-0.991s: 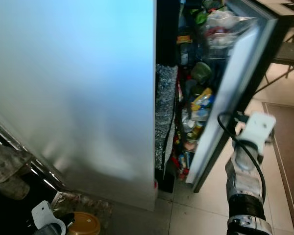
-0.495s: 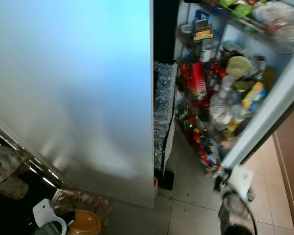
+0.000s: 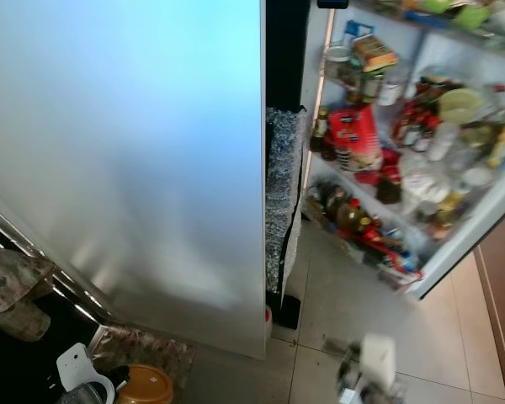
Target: Restocking fridge
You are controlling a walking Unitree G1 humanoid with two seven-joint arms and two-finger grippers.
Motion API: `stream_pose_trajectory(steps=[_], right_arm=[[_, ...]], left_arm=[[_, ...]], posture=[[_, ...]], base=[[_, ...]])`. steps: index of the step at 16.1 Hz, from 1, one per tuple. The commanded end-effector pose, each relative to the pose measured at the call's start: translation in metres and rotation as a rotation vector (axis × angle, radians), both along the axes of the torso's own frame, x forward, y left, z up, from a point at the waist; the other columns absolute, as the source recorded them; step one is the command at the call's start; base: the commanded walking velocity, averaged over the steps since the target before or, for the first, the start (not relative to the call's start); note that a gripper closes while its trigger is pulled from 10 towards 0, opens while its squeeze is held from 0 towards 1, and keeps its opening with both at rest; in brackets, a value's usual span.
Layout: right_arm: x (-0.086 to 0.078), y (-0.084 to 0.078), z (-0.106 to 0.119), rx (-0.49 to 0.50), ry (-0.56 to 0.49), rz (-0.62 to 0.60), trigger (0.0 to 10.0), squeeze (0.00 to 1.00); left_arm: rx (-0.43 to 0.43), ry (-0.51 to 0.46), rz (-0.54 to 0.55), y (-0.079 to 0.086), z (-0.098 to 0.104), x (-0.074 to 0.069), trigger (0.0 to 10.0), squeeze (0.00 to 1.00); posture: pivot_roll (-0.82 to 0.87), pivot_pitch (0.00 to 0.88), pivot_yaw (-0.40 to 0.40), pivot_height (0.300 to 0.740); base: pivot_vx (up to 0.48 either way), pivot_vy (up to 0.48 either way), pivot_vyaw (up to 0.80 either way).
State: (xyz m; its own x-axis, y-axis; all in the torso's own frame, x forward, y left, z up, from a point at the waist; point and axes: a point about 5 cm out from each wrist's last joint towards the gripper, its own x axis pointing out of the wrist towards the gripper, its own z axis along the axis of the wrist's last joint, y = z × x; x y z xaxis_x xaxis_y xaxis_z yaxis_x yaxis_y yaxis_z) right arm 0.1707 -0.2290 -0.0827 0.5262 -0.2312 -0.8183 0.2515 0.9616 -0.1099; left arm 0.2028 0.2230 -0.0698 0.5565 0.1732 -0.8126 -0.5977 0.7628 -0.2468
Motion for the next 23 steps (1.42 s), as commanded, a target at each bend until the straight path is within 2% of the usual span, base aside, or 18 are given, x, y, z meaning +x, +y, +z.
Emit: stream_pose_trajectory(steps=[1,2,3,4,6,7,10,12,18,21,23], right_arm=[[-0.009,0.004,-0.005,-0.001,0.038,0.028,10.0,0.00],[-0.010,0.005,-0.005,-0.002,0.041,0.034,10.0,0.00],[-0.010,0.006,-0.006,-0.002,0.041,0.049,10.0,0.00],[-0.008,0.005,-0.005,-0.005,0.037,0.046,10.0,0.00],[-0.015,0.011,-0.009,-0.016,0.041,0.063,10.0,0.00],[-0.016,0.013,-0.009,-0.050,0.046,0.112,10.0,0.00],[-0.014,0.017,-0.009,-0.001,0.005,0.044,10.0,0.00],[-0.015,0.021,-0.010,-0.010,0.012,0.075,10.0,0.00],[-0.014,0.021,-0.009,-0.025,0.014,0.041,10.0,0.00],[-0.012,0.023,-0.009,-0.059,0.013,0.071,10.0,0.00],[-0.013,0.022,-0.009,-0.056,0.014,0.047,10.0,0.00]], left_arm=[[-0.009,0.027,0.031,0.002,-0.003,-0.005,10.0,0.00],[-0.018,0.027,0.047,0.002,-0.003,-0.006,10.0,0.00],[-0.048,0.032,0.114,0.000,-0.004,-0.008,10.0,0.00],[-0.040,0.036,0.107,0.001,-0.005,-0.008,10.0,0.00],[-0.025,0.043,0.077,0.001,-0.005,-0.009,10.0,0.00],[-0.028,0.044,0.082,0.001,-0.005,-0.009,10.0,0.00],[-0.027,0.044,0.078,0.001,-0.005,-0.010,10.0,0.00],[-0.023,0.047,0.067,0.001,-0.005,-0.010,10.0,0.00],[-0.013,0.048,0.046,0.002,-0.005,-0.009,10.0,0.00],[-0.011,0.047,0.041,0.002,-0.004,-0.008,10.0,0.00],[-0.009,0.047,0.038,0.002,-0.004,-0.008,10.0,0.00]], posture=[[-0.05,0.029,0.084,0.740],[-0.05,0.027,0.083,0.740],[-0.05,0.019,0.078,0.740],[-0.05,0.017,0.079,0.740],[-0.05,0.007,0.078,0.740],[-0.05,0.004,0.077,0.740],[-0.05,0.000,0.077,0.740],[-0.05,0.000,0.078,0.740],[-0.05,0.014,0.084,0.740],[-0.05,0.025,0.085,0.740],[-0.05,0.029,0.084,0.740]], base=[[0.000,0.000,0.00],[0.000,0.000,0.00],[0.000,0.000,0.00],[0.000,0.000,0.00],[0.000,-0.272,0.00],[0.000,-0.281,0.80],[0.000,-0.333,0.50],[0.000,-0.334,0.00],[0.000,-0.334,0.00],[0.000,-0.330,0.73],[0.000,-0.322,0.80]])
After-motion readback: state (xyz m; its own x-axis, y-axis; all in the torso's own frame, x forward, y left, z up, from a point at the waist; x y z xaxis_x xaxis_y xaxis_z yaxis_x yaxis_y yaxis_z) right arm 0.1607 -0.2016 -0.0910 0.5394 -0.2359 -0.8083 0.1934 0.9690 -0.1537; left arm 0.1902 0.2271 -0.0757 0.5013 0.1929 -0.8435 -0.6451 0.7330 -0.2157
